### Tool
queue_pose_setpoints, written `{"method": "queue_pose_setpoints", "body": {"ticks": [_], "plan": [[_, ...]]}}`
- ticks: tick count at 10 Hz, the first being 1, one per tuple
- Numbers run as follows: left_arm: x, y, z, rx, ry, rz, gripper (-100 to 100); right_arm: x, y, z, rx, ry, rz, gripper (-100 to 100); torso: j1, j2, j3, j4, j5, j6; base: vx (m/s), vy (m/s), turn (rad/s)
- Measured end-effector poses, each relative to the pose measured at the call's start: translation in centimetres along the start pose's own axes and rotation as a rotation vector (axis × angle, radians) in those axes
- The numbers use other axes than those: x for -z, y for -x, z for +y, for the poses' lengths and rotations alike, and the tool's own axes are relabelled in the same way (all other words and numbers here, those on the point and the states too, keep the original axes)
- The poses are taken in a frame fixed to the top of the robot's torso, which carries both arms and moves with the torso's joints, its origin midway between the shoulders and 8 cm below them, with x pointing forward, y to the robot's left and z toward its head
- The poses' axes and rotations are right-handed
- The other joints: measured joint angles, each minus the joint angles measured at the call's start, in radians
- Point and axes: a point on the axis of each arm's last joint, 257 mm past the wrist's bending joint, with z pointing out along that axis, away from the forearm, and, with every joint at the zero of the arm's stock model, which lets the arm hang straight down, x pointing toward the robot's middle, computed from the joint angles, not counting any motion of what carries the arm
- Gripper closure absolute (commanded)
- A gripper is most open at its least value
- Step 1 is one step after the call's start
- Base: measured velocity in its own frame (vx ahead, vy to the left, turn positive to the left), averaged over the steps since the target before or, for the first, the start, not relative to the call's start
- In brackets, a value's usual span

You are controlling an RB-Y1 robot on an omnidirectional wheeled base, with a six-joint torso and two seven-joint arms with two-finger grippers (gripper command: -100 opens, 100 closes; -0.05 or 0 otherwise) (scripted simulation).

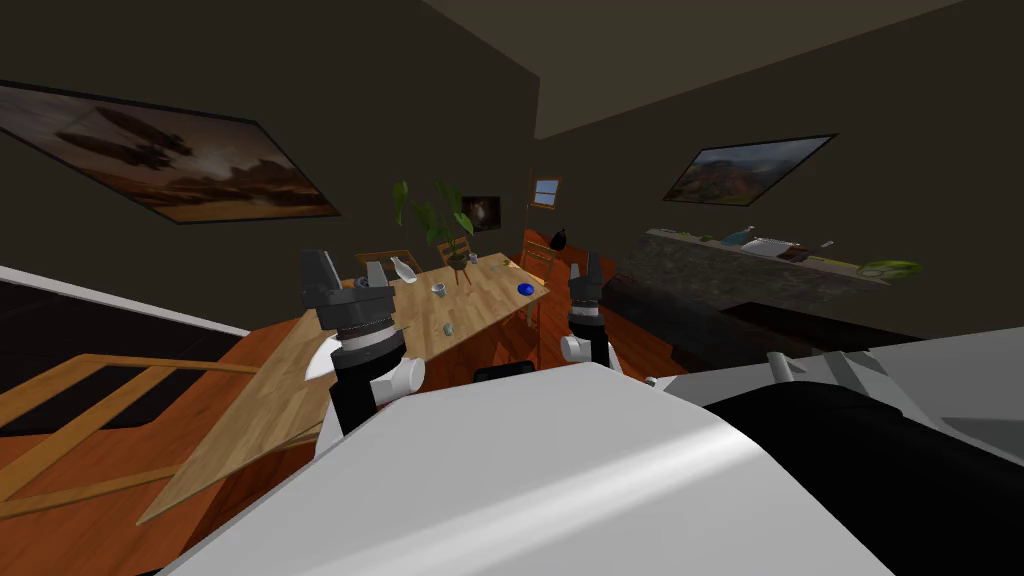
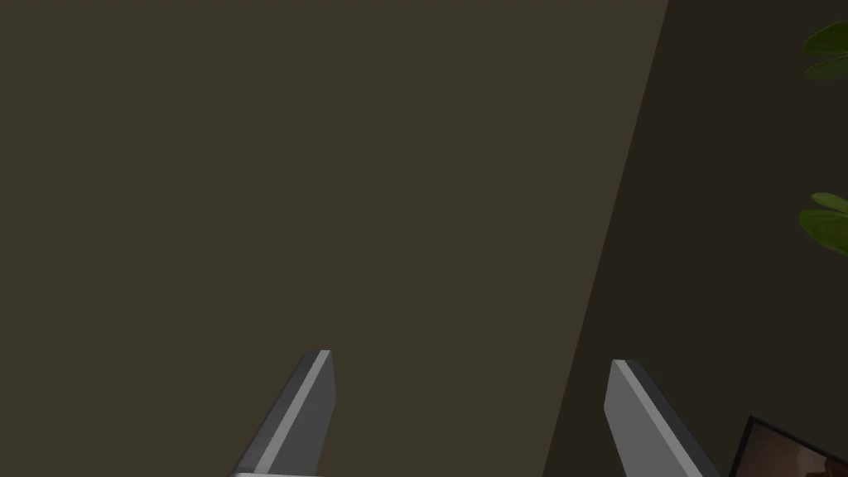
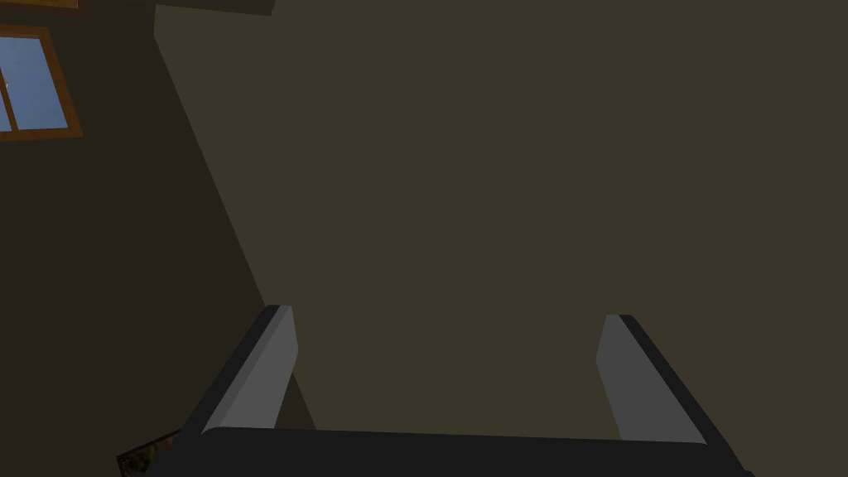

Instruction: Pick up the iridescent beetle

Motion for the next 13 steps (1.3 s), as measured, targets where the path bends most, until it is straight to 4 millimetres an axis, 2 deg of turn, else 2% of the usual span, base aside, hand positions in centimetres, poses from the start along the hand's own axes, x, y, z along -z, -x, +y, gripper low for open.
{"method": "queue_pose_setpoints", "body": {"ticks": [3,6,11,13], "plan": [[1.0,-1.3,1.0,0.007,0.034,0.074,-100,0.0,0.0,0.0,0.000,0.000,0.000,0,-0.009,0.007,0.004,0.001,-0.002,0.000,-0.103,-0.128,0.046],[2.8,-2.5,2.8,0.029,0.098,0.148,-100,0.0,0.0,0.0,0.000,0.000,0.000,0,-0.009,0.008,0.005,0.002,-0.002,0.000,-0.109,-0.137,0.019],[8.7,-4.4,7.2,0.087,0.289,0.282,-100,0.0,0.0,0.0,-0.001,0.000,0.000,0,-0.011,0.008,0.005,0.002,-0.003,0.000,-0.106,-0.138,-0.034],[10.5,-4.1,8.7,0.100,0.349,0.313,-100,0.0,0.0,0.0,0.000,0.000,0.000,0,-0.005,0.004,0.002,0.001,-0.001,0.000,-0.052,-0.067,-0.101]]}}
